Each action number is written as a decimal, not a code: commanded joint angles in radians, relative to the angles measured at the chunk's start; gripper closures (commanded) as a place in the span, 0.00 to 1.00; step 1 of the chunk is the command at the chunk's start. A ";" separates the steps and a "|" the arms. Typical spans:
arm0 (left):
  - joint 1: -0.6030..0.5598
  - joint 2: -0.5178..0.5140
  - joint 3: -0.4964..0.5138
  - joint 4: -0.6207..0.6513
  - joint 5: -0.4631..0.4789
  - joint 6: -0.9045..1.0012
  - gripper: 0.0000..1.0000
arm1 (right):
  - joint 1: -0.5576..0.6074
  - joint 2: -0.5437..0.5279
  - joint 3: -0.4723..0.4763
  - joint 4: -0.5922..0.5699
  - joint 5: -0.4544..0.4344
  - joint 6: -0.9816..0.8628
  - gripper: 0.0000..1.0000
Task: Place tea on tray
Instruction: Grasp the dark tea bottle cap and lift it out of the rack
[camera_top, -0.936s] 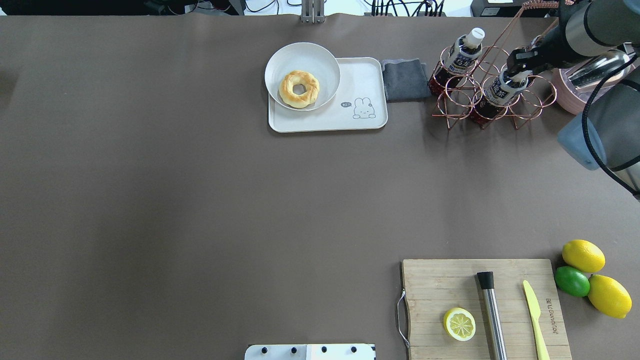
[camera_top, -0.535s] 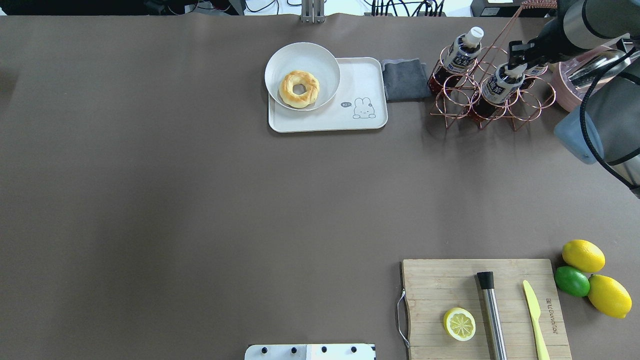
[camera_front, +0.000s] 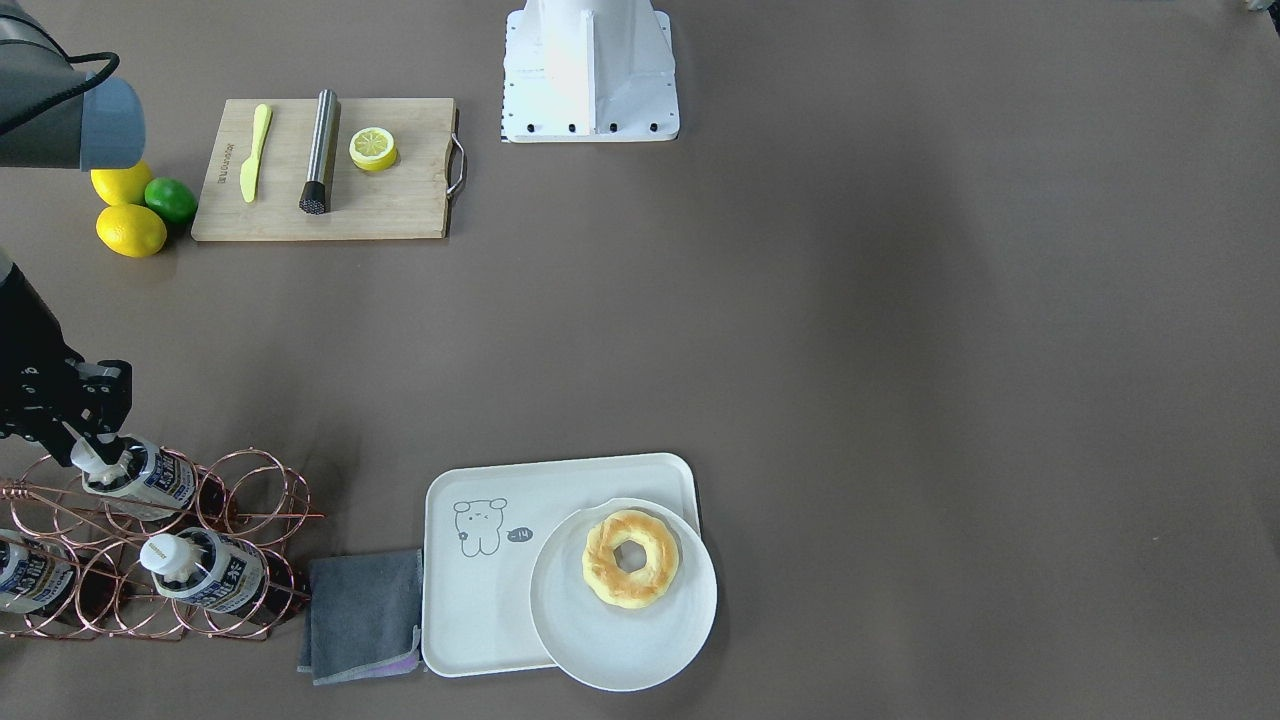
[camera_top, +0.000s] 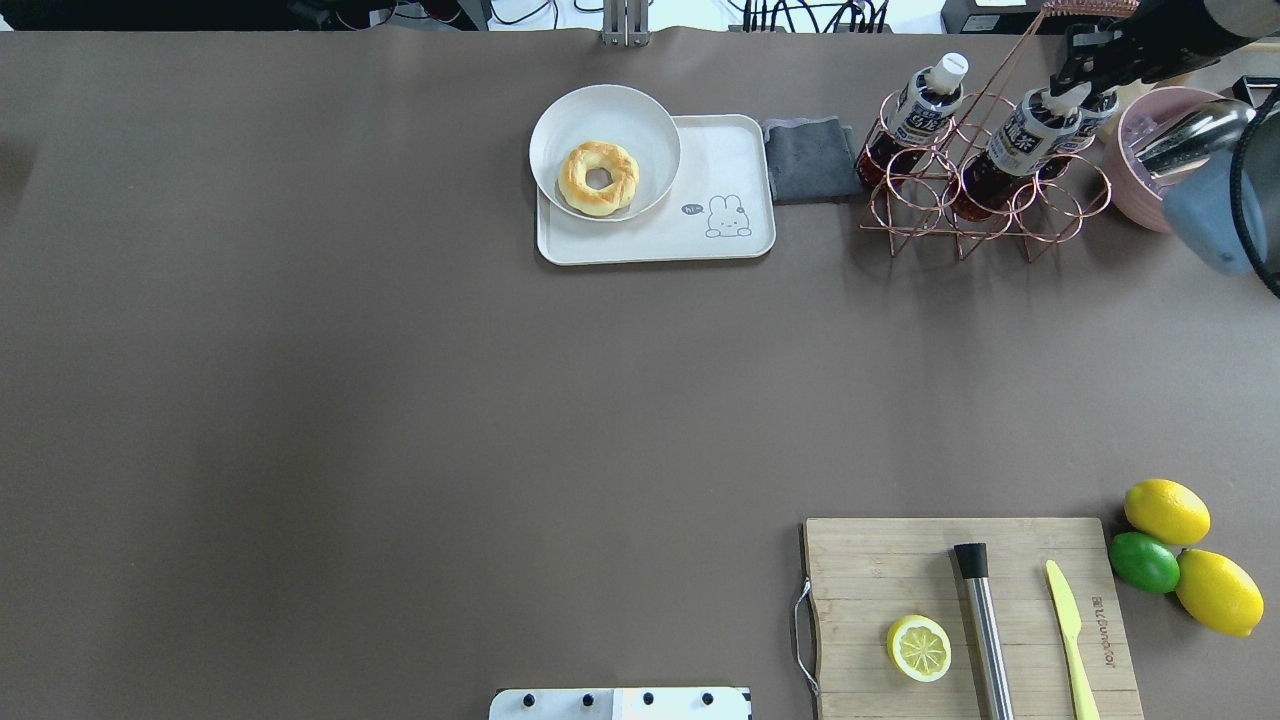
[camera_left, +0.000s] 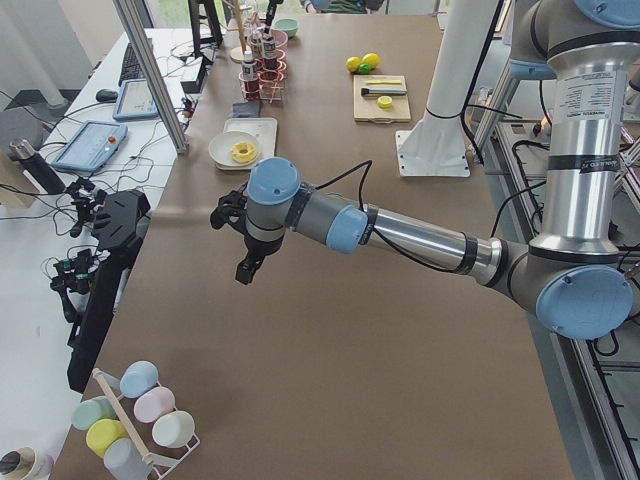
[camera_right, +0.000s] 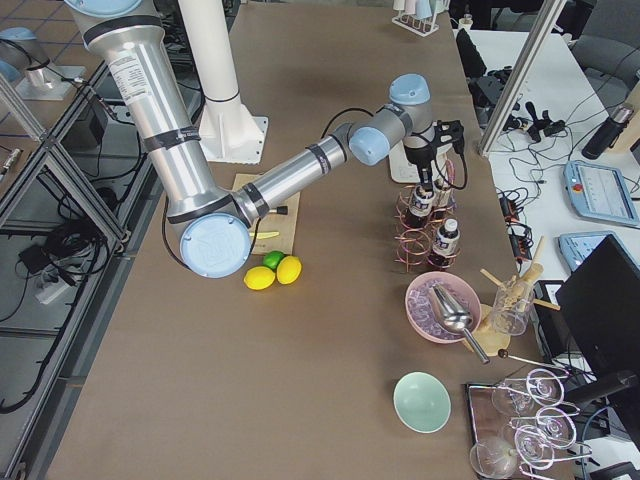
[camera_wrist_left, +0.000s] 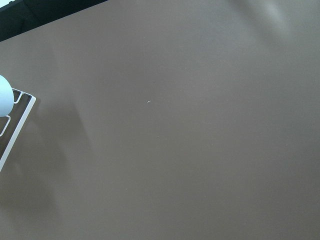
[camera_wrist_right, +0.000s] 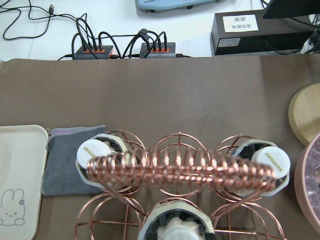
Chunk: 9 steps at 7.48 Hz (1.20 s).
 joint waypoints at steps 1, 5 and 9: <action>0.004 0.000 -0.001 0.000 0.000 -0.002 0.03 | 0.082 0.050 0.030 -0.099 0.087 -0.023 1.00; 0.009 -0.001 0.003 0.002 0.000 -0.003 0.03 | 0.075 0.271 0.082 -0.430 0.084 -0.024 1.00; 0.015 -0.003 0.003 0.002 0.000 -0.005 0.03 | -0.057 0.426 0.031 -0.491 0.040 0.130 1.00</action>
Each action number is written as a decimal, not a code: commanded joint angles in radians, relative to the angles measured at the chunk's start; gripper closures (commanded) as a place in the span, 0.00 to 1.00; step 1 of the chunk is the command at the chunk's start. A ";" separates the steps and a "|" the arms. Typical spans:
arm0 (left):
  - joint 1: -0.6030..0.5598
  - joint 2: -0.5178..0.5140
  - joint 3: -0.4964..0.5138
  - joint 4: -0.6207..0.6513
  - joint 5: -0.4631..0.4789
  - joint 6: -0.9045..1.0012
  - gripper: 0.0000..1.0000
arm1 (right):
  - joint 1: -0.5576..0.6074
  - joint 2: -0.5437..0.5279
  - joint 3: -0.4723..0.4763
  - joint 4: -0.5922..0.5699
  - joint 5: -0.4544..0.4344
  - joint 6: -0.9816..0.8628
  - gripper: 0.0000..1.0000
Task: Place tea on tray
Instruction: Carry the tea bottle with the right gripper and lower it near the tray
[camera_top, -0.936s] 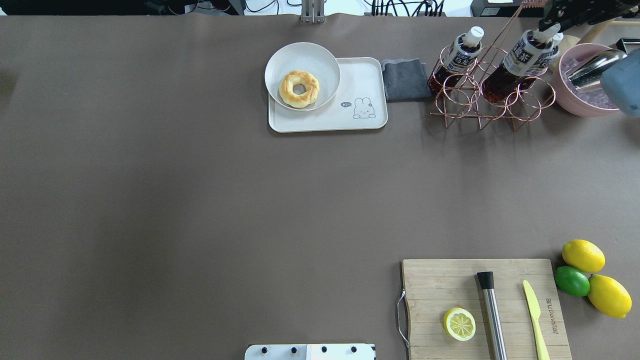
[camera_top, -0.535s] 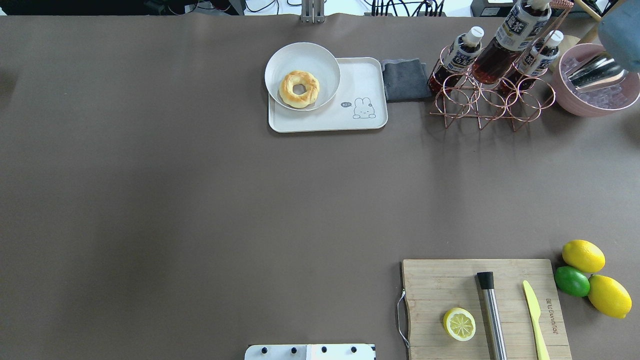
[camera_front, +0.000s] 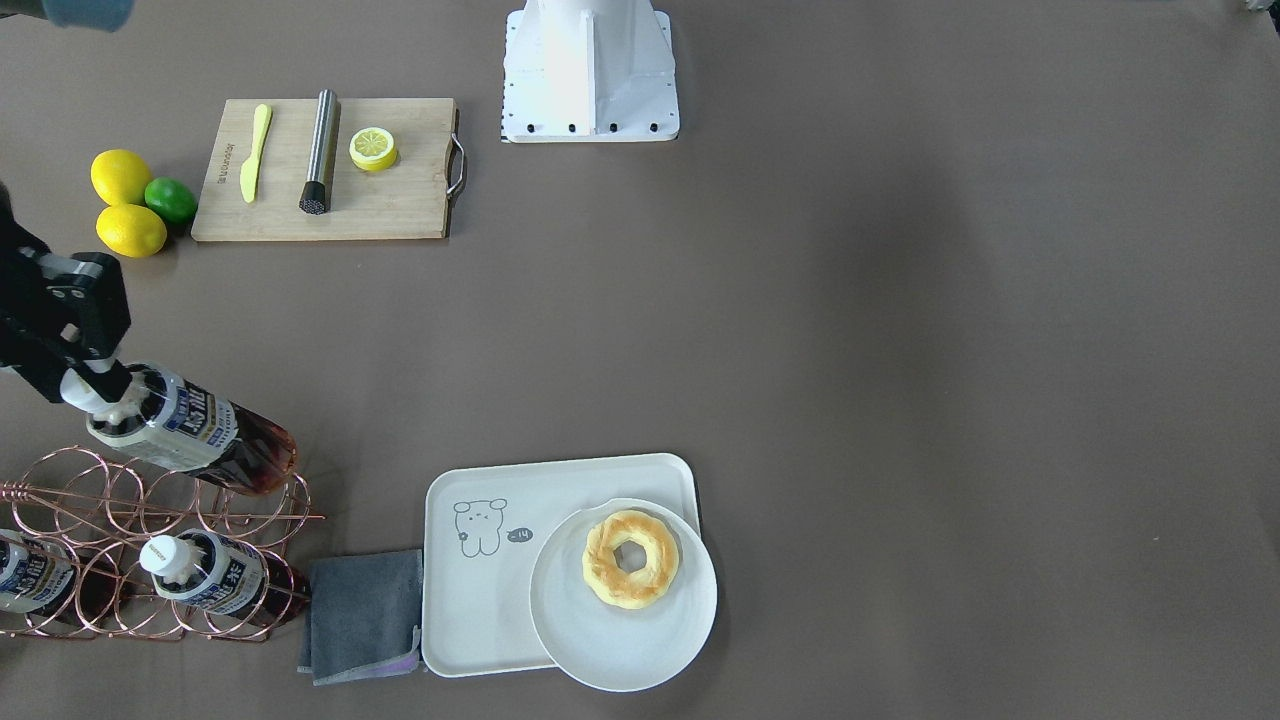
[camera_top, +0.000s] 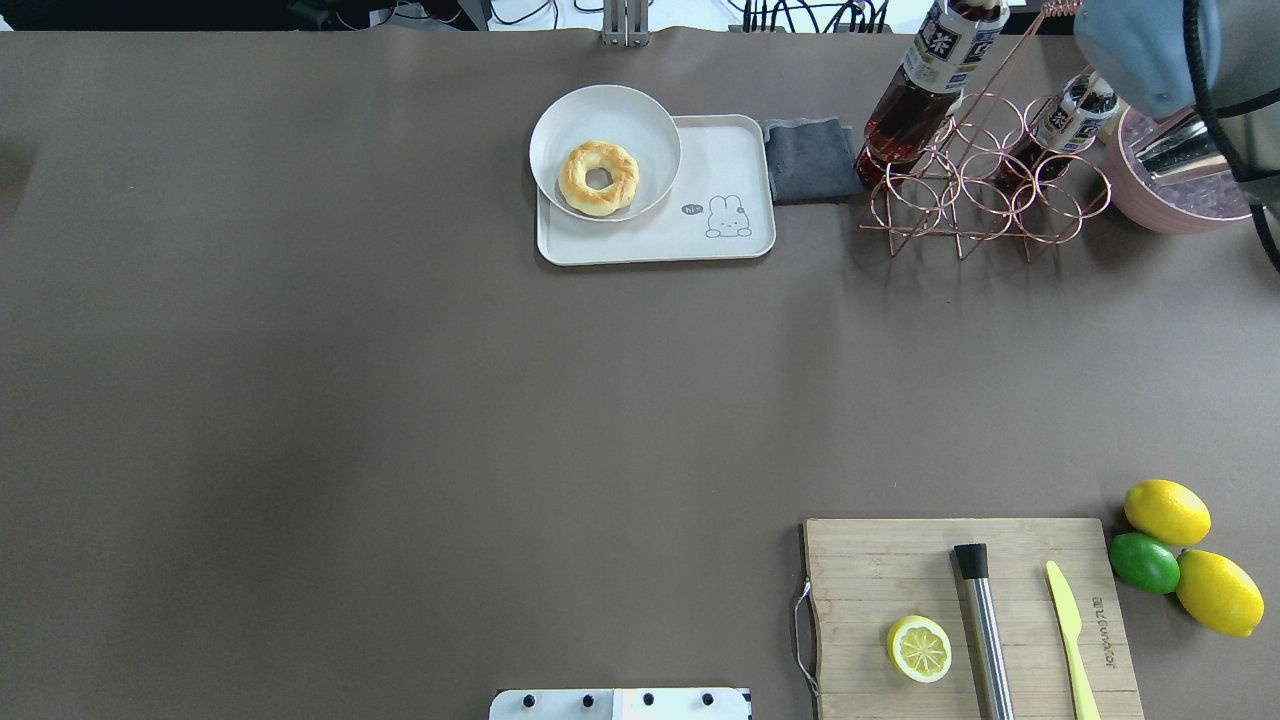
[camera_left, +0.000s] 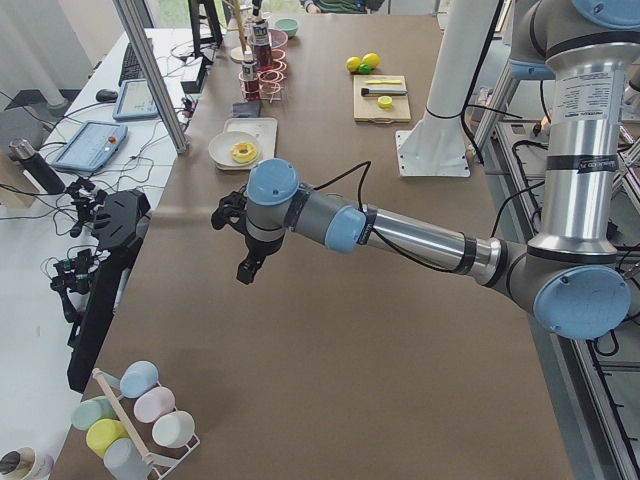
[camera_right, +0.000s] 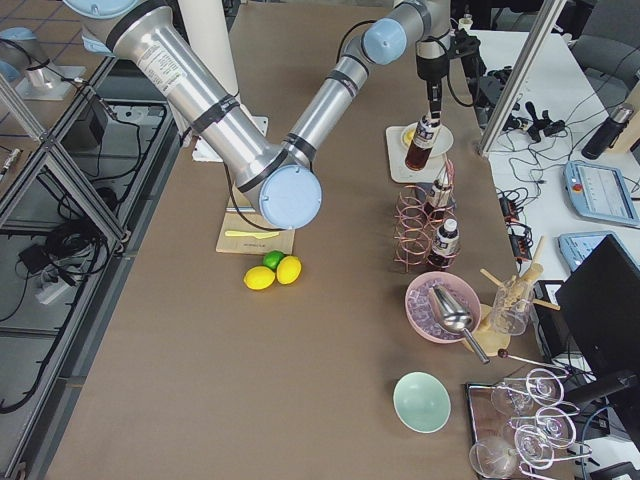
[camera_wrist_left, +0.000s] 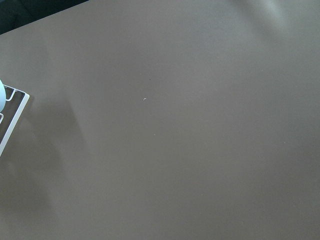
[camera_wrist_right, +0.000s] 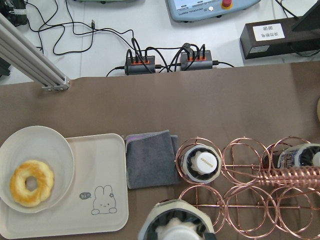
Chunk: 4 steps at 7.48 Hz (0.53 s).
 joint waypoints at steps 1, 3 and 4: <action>0.002 -0.002 0.000 0.000 0.000 0.000 0.03 | -0.102 0.083 -0.007 -0.010 -0.025 0.165 1.00; 0.008 -0.002 0.002 0.000 0.000 0.000 0.03 | -0.239 0.117 0.020 -0.062 -0.120 0.251 1.00; 0.008 -0.002 0.002 0.000 0.000 -0.002 0.03 | -0.289 0.120 0.046 -0.079 -0.146 0.299 1.00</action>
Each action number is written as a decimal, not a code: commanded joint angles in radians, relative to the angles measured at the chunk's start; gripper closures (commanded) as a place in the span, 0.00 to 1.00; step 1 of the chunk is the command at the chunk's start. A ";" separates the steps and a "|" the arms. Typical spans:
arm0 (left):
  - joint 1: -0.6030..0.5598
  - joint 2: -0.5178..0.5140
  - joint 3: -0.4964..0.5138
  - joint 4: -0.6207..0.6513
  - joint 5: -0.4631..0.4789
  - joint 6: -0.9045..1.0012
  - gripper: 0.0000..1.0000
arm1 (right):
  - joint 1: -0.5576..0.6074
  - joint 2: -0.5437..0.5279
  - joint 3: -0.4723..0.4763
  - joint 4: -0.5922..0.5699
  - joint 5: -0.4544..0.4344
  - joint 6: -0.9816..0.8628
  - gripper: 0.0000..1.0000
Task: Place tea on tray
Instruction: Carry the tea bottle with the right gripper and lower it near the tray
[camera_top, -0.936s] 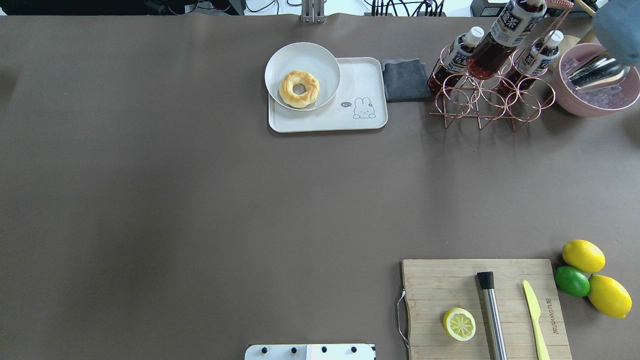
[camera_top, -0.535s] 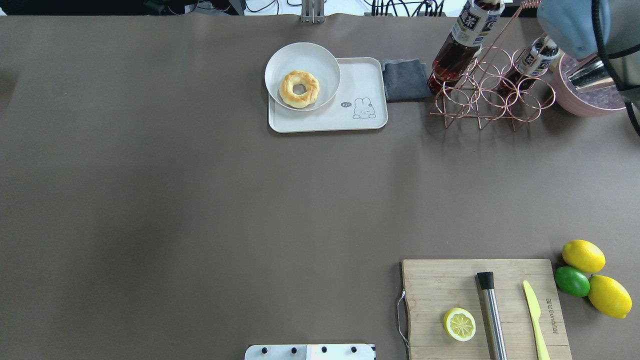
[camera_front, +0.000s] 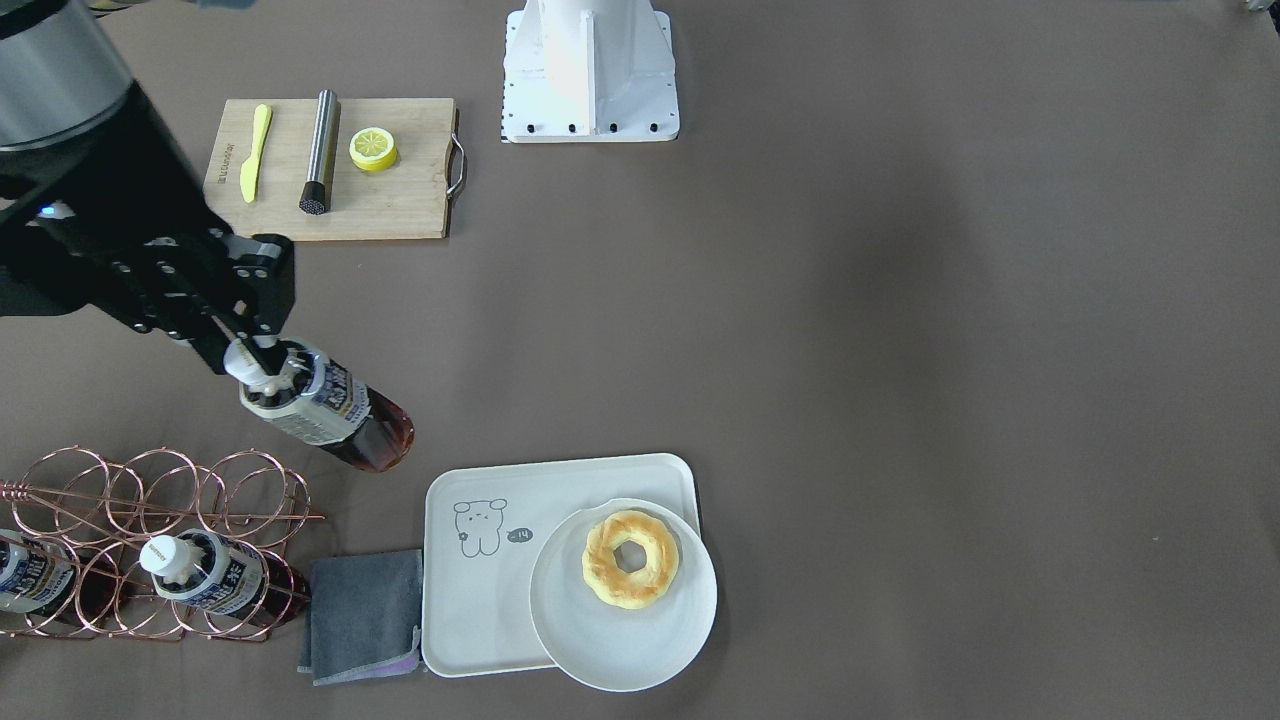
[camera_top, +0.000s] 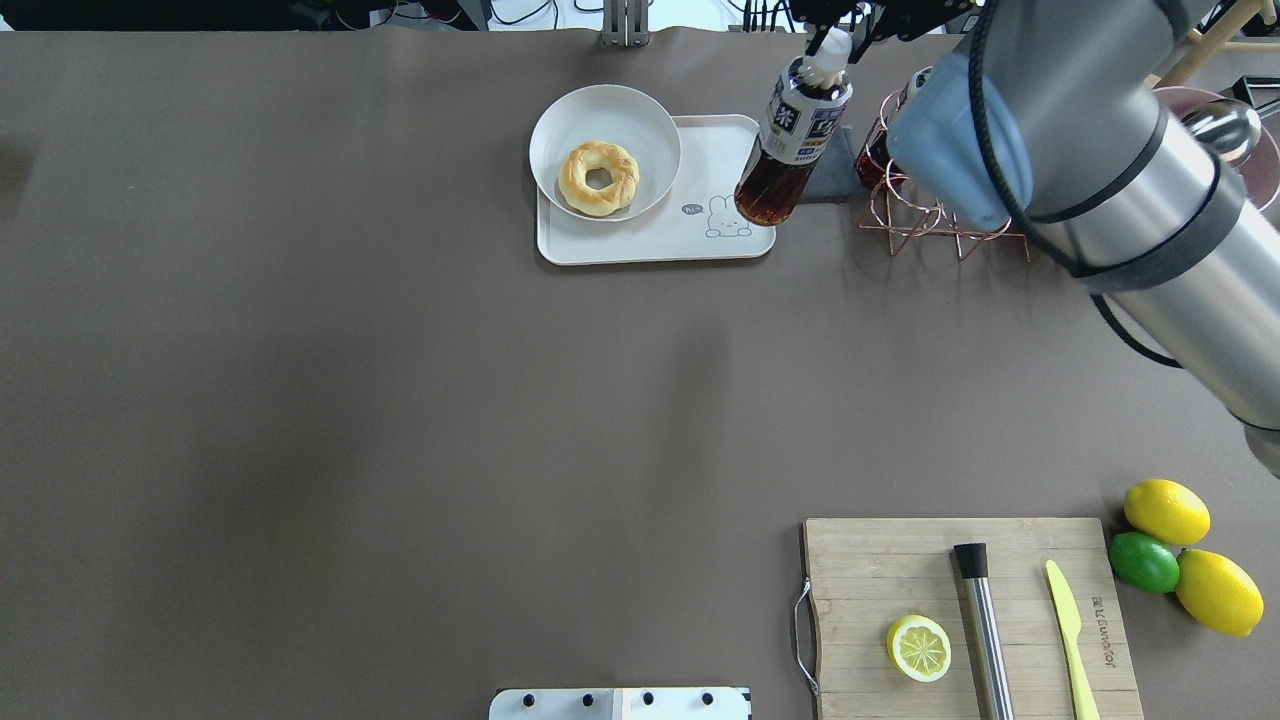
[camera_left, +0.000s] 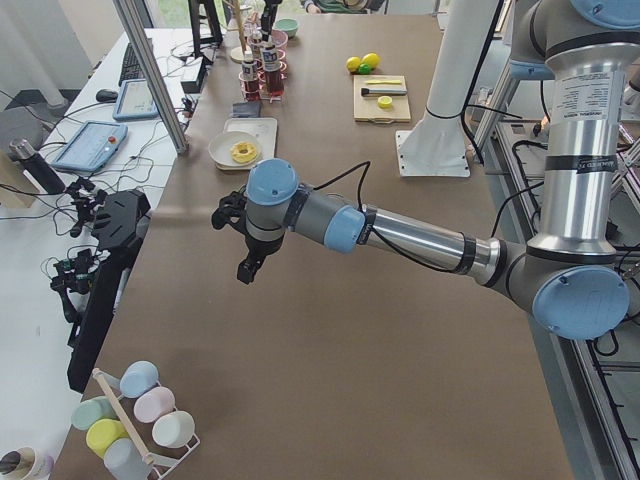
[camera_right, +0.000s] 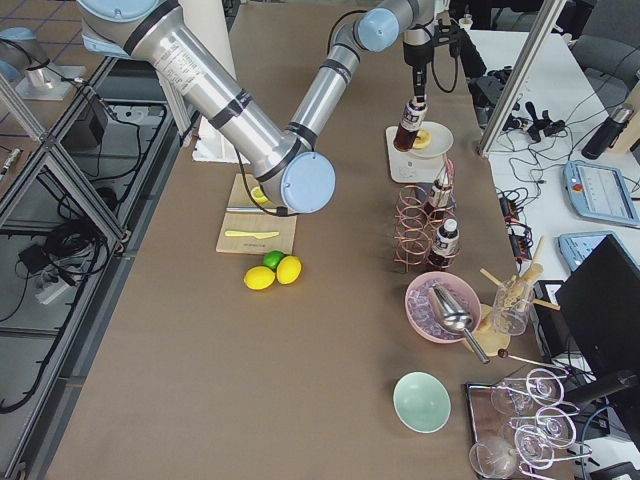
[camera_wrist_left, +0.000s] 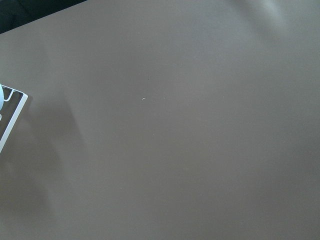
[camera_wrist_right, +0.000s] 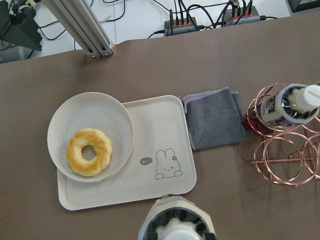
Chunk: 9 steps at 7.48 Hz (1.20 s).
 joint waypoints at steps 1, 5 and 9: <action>0.003 0.000 0.001 0.000 0.000 0.000 0.03 | -0.171 0.031 0.045 -0.040 -0.120 0.131 1.00; 0.003 -0.002 -0.005 -0.002 0.000 -0.033 0.03 | -0.397 0.052 0.036 -0.038 -0.316 0.246 1.00; 0.003 -0.005 -0.002 0.000 0.000 -0.035 0.03 | -0.476 0.049 0.022 -0.035 -0.384 0.254 1.00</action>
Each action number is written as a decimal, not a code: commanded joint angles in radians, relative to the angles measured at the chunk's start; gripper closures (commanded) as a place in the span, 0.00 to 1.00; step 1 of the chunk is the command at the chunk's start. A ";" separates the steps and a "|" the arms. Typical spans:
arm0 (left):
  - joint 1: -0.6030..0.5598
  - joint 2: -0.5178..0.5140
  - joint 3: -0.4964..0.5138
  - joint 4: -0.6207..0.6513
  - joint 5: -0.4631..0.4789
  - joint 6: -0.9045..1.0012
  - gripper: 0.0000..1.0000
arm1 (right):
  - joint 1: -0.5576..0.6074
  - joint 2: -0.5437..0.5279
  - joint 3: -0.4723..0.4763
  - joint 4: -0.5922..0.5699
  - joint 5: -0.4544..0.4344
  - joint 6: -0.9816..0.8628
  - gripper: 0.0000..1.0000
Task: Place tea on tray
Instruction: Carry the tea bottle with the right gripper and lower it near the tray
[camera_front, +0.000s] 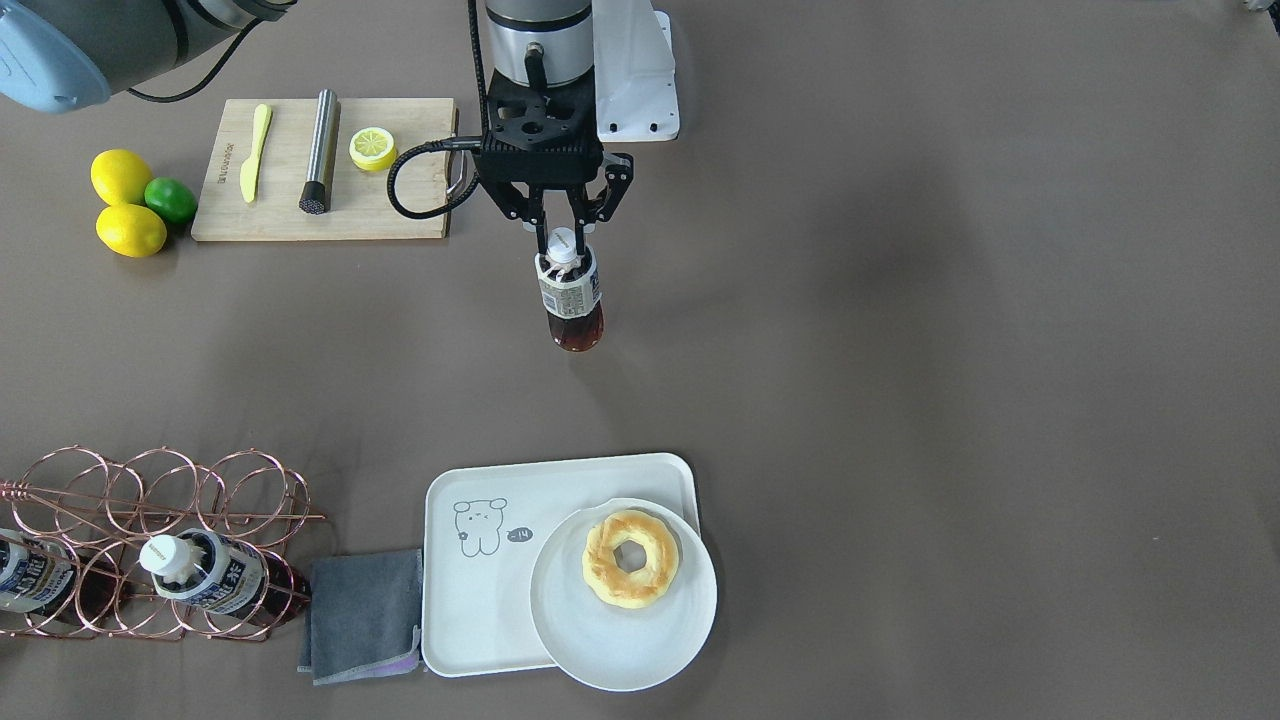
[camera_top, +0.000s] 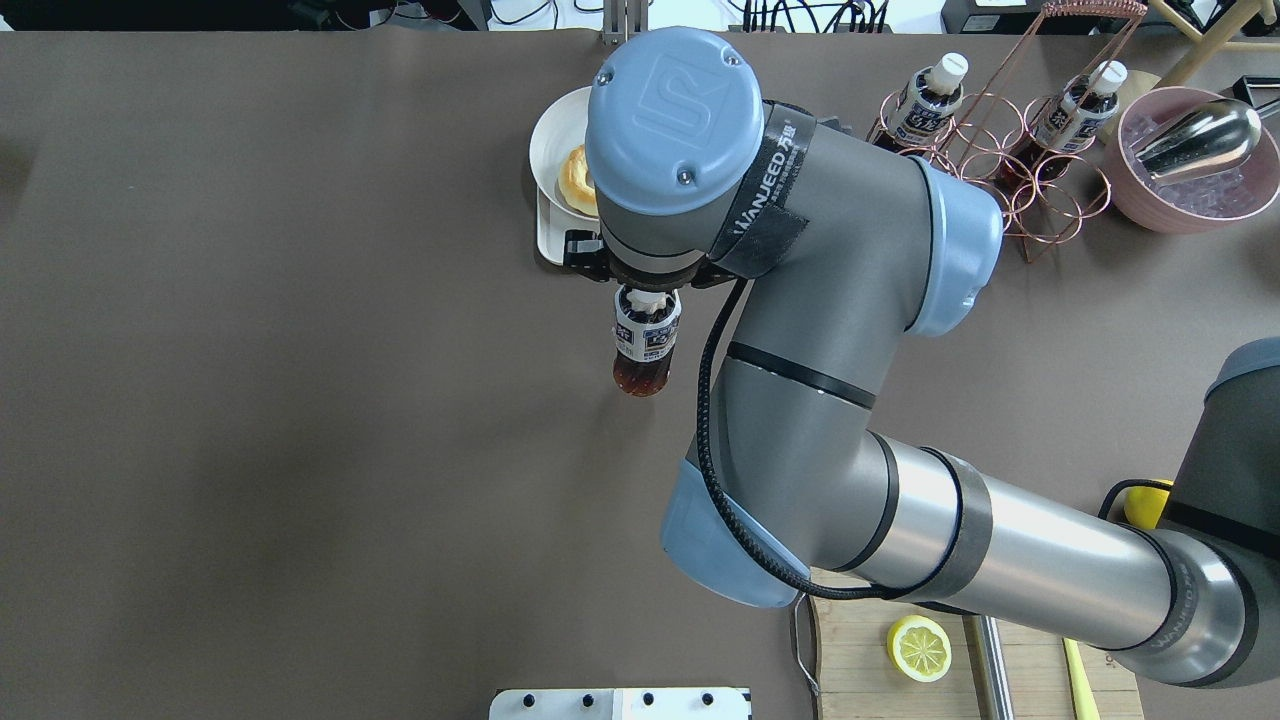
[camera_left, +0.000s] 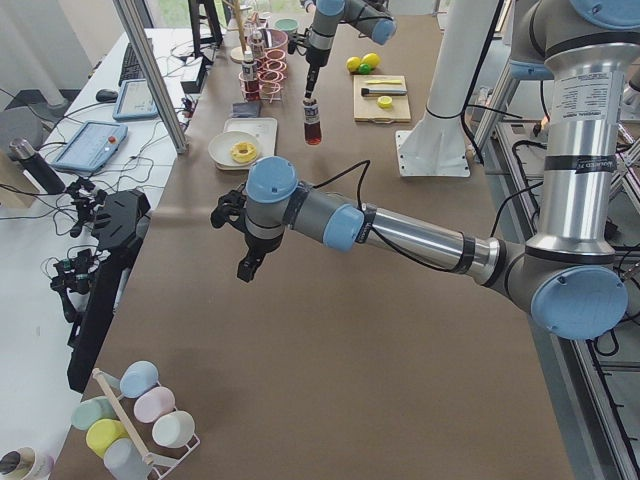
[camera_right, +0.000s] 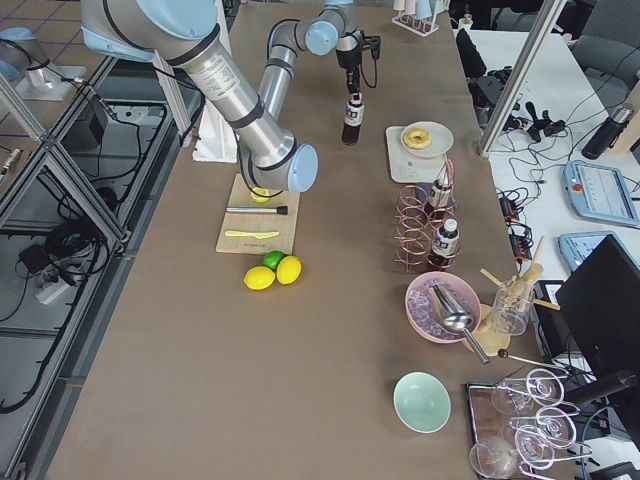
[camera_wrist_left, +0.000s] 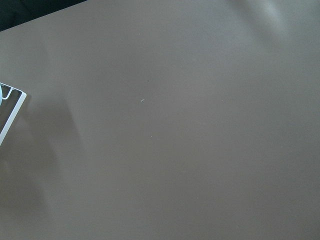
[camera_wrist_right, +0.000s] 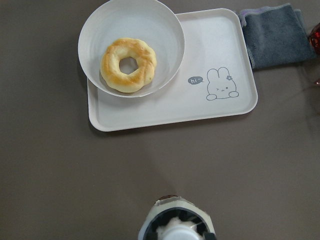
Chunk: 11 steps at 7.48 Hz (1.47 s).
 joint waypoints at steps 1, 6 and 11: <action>0.000 -0.001 0.001 0.000 0.001 -0.001 0.03 | -0.036 0.001 -0.026 0.008 -0.037 0.001 1.00; 0.000 0.005 -0.002 0.000 0.001 0.002 0.03 | -0.054 -0.005 -0.035 0.041 -0.056 -0.002 0.68; 0.000 -0.004 -0.005 0.004 -0.001 -0.009 0.03 | 0.010 -0.004 -0.032 0.071 -0.032 -0.032 0.00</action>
